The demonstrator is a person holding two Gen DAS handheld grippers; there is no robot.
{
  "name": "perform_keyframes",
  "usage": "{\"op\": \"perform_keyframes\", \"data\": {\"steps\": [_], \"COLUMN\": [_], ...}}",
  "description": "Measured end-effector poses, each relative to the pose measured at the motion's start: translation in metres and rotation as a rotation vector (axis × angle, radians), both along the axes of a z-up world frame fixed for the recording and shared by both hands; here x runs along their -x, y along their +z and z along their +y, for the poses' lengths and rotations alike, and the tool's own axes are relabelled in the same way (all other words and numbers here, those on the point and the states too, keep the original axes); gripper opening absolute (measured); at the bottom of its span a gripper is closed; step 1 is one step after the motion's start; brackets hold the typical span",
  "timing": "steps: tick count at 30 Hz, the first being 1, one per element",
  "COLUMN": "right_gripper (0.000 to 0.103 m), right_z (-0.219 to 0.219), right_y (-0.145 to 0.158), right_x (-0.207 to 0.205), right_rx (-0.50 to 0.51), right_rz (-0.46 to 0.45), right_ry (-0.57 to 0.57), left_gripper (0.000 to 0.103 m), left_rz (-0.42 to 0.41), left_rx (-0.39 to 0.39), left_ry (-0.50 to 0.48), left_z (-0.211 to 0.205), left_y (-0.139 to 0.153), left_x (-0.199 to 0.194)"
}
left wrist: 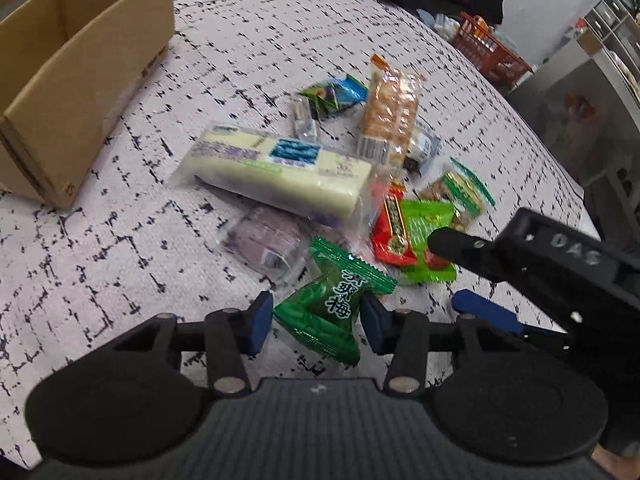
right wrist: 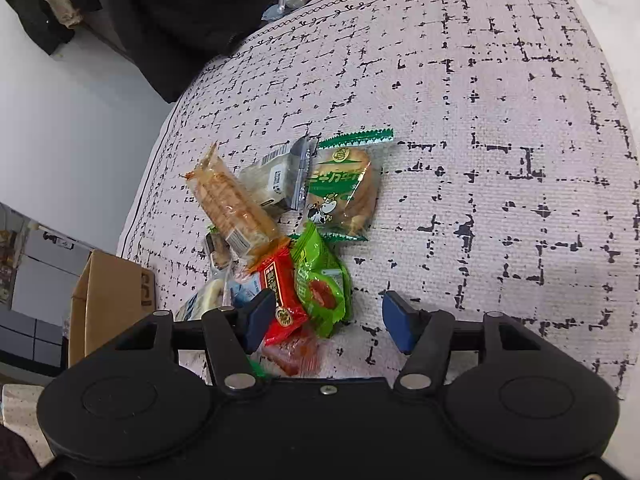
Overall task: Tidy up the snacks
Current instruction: 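Grasp the green twisted candy with the left tool while the right grasps the green-red packet, then carry the green candy with the left tool while the right carries the packet to the box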
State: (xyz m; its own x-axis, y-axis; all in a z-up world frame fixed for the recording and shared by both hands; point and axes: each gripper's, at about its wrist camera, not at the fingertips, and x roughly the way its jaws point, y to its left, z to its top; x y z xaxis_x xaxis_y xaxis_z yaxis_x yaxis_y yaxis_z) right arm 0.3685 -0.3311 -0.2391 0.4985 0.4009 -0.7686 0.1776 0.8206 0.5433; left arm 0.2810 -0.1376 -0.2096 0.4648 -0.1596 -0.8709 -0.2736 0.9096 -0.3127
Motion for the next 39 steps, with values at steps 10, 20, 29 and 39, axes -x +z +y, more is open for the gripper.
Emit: {"op": "perform_keyframes", "data": {"steps": [10, 20, 29, 39], "right_gripper": [0.058, 0.024, 0.024, 0.024], "right_z": [0.003, 0.014, 0.013, 0.03], "right_y": [-0.007, -0.008, 0.028, 0.07], "right_x": [-0.012, -0.014, 0.008, 0.026], "right_rx": [0.018, 0.018, 0.05, 0.096], "right_rz": [-0.032, -0.038, -0.123, -0.201], "right_ry": [-0.013, 0.025, 0.029, 0.034], "left_gripper": [0.047, 0.047, 0.046, 0.046], "left_rz": [-0.011, -0.035, -0.099, -0.156], "left_rx": [-0.003, 0.005, -0.022, -0.027], "left_ry": [0.023, 0.047, 0.03, 0.009], "left_z": [0.009, 0.022, 0.038, 0.066], "left_y": [0.007, 0.021, 0.057, 0.089], "left_x": [0.0, 0.006, 0.012, 0.017]}}
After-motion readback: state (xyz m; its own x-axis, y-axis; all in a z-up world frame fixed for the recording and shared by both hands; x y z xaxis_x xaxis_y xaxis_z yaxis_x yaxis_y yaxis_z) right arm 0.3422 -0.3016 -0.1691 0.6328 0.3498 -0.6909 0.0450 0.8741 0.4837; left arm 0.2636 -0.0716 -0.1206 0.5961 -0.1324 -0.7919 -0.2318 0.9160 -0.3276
